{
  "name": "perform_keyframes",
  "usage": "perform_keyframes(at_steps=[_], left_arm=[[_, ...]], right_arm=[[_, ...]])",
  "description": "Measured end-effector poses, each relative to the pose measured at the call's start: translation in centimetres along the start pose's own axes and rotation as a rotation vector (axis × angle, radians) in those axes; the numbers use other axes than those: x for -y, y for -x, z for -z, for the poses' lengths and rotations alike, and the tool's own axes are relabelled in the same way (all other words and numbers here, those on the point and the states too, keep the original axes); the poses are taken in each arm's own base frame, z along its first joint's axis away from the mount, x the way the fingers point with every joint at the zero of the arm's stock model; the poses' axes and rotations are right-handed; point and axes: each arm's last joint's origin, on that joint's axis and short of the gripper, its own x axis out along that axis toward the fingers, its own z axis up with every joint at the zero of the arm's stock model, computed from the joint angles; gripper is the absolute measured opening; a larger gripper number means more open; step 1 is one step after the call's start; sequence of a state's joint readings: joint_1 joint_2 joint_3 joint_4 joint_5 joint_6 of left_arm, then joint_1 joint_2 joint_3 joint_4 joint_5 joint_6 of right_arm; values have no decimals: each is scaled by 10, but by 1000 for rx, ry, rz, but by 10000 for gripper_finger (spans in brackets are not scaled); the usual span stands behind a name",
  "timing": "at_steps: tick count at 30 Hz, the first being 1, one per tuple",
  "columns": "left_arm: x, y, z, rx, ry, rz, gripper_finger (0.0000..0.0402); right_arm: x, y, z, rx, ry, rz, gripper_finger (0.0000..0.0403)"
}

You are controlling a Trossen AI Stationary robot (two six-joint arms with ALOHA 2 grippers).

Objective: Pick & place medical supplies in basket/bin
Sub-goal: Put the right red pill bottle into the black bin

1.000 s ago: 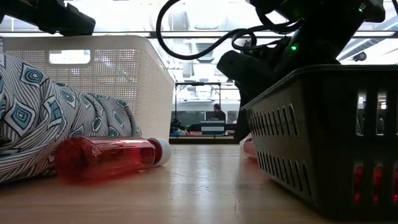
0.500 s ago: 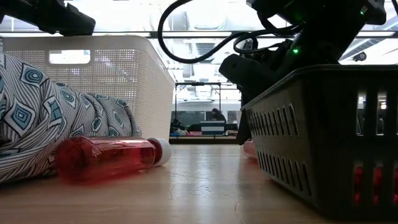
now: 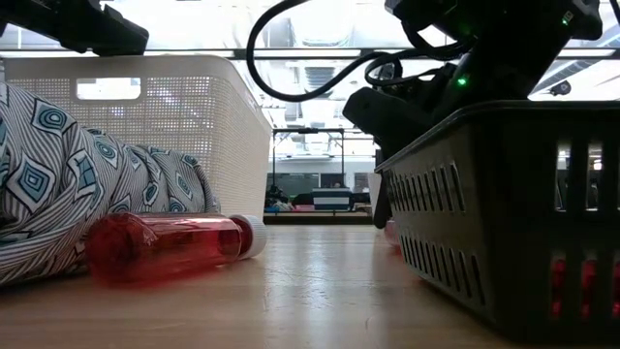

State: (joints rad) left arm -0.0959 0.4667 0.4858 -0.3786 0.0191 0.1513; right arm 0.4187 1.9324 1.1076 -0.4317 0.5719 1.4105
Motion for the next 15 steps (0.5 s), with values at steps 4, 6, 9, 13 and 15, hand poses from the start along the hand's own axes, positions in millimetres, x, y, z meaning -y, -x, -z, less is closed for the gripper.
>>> perform_keyframes(at_steps=[4, 6, 9, 13, 15], left_arm=[[0, 0, 0, 0, 0, 0, 6], [0, 0, 0, 0, 0, 0, 6], [0, 0, 0, 0, 0, 0, 6], [0, 0, 0, 0, 0, 0, 6], [0, 0, 0, 0, 0, 0, 6]], right_arm=[[0, 0, 0, 0, 0, 3, 164], [0, 0, 0, 0, -4, 3, 154], [0, -1, 0, 0, -10, 1, 143], [0, -1, 0, 0, -9, 2, 140], [0, -1, 0, 0, -9, 2, 139]])
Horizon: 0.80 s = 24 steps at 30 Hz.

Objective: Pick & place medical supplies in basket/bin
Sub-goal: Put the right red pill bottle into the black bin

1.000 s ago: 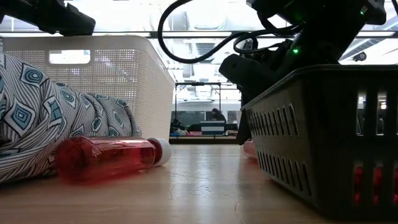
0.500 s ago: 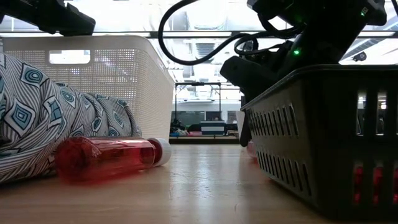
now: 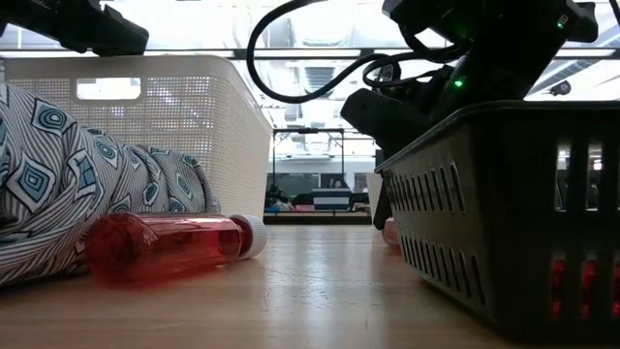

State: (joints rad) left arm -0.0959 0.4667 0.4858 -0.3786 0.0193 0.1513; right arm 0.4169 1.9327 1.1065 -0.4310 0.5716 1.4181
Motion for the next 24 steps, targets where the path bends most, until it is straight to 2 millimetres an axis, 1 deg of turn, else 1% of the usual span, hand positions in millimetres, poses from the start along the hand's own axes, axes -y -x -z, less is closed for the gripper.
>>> perform_keyframes(at_steps=[10, 20, 24], left_arm=[[0, 0, 0, 0, 0, 0, 6], [0, 0, 0, 0, 0, 0, 6], [0, 0, 0, 0, 0, 0, 6]], right_arm=[[-1, 1, 0, 0, 25, -1, 137], [-14, 9, -7, 4, 121, -32, 137], [-22, 17, -14, 12, 158, -37, 137]])
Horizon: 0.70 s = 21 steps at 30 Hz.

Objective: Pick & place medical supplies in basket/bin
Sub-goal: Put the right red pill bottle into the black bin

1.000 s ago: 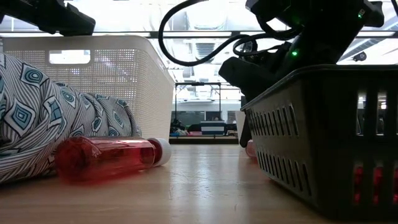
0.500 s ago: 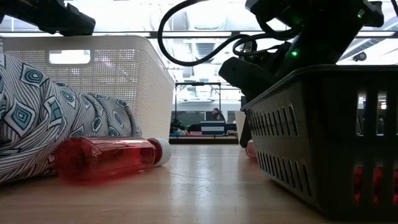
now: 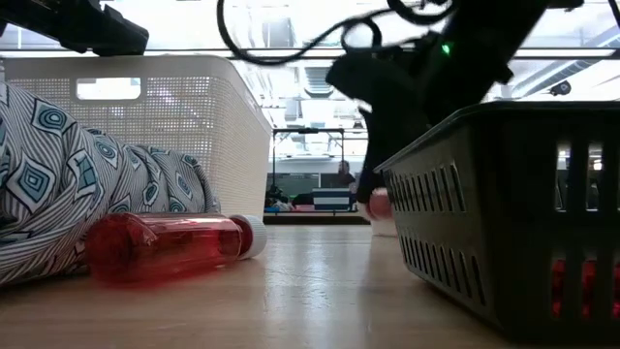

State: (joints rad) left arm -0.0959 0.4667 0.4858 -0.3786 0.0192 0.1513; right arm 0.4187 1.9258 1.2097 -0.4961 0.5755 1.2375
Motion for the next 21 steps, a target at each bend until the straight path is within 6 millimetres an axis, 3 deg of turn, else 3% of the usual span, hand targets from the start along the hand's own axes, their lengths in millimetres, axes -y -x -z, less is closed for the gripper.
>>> perform_keyframes(at_steps=[12, 21], left_arm=[[0, 0, 0, 0, 0, 0, 6], [0, 0, 0, 0, 0, 0, 6]], right_arm=[[-33, 39, -30, 7, 236, -43, 137], [-54, 77, -35, -73, 440, -150, 137]])
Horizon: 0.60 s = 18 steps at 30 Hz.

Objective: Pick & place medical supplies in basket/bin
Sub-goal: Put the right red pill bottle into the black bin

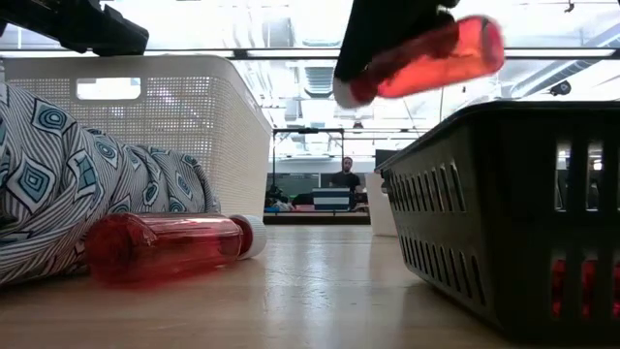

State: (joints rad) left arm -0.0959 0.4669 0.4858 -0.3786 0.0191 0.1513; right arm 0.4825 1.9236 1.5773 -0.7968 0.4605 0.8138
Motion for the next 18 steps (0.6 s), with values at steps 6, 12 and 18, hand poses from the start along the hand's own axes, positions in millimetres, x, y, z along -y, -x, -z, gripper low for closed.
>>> perform_keyframes(at_steps=[6, 12, 18], left_arm=[[0, 0, 0, 0, 0, 0, 6], [0, 0, 0, 0, 0, 0, 6], [0, 0, 0, 0, 0, 0, 6]], right_arm=[[-11, 10, 8, -84, 114, -105, 137], [-20, 18, 21, -146, 205, -173, 137], [-30, 27, 32, -159, 339, -229, 137]])
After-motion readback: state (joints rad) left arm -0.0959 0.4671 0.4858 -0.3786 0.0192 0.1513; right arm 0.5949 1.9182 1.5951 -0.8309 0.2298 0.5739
